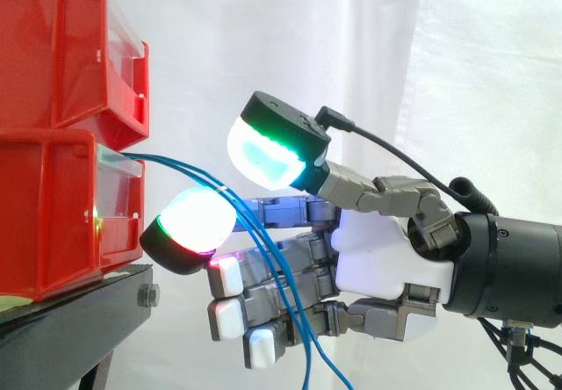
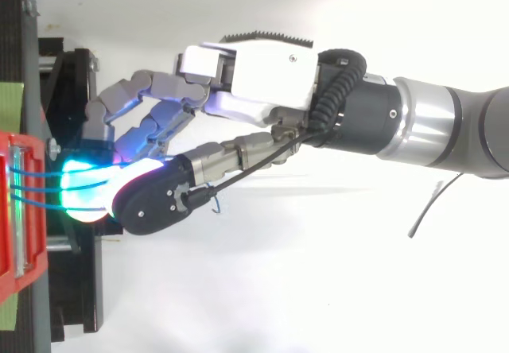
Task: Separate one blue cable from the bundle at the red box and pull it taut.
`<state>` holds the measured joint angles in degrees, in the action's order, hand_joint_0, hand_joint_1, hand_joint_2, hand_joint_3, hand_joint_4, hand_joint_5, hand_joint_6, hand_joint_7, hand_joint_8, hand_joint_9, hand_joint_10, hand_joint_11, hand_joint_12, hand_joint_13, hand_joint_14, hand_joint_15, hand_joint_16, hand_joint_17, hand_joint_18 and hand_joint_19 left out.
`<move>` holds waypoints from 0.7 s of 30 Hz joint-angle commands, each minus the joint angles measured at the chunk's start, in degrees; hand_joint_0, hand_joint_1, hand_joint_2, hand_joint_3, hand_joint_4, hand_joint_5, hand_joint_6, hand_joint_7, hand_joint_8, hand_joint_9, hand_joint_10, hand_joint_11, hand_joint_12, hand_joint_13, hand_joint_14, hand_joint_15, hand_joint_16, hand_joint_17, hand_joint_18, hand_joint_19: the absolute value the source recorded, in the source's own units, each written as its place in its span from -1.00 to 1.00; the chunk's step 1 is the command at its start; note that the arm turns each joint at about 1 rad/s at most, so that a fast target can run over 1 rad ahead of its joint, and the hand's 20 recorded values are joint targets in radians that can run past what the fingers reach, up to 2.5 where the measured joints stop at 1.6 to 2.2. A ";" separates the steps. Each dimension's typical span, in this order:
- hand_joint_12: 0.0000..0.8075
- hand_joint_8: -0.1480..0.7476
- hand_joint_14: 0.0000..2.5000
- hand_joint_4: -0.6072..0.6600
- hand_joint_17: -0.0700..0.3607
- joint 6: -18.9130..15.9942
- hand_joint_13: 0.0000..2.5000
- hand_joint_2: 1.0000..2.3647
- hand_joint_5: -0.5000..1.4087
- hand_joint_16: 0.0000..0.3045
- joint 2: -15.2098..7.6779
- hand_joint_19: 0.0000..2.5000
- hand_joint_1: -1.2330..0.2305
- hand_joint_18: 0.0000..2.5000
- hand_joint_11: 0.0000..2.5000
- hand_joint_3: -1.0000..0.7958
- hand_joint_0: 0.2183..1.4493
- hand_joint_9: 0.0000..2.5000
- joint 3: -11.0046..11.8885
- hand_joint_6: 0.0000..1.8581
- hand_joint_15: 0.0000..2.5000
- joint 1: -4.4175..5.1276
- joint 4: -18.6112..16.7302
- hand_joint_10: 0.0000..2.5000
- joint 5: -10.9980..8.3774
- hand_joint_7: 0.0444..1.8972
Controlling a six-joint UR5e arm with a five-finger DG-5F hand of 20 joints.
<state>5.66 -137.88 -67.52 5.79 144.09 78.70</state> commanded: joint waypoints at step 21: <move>0.03 0.10 -0.98 0.28 -0.12 0.06 -0.16 -0.97 -0.71 -0.65 0.06 -0.42 -0.23 -0.26 0.04 -0.14 -0.29 -0.24 0.90 -0.05 -0.32 -0.16 -0.30 -1.00 0.05 -0.17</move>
<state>5.77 -137.86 -66.65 5.55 143.65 78.77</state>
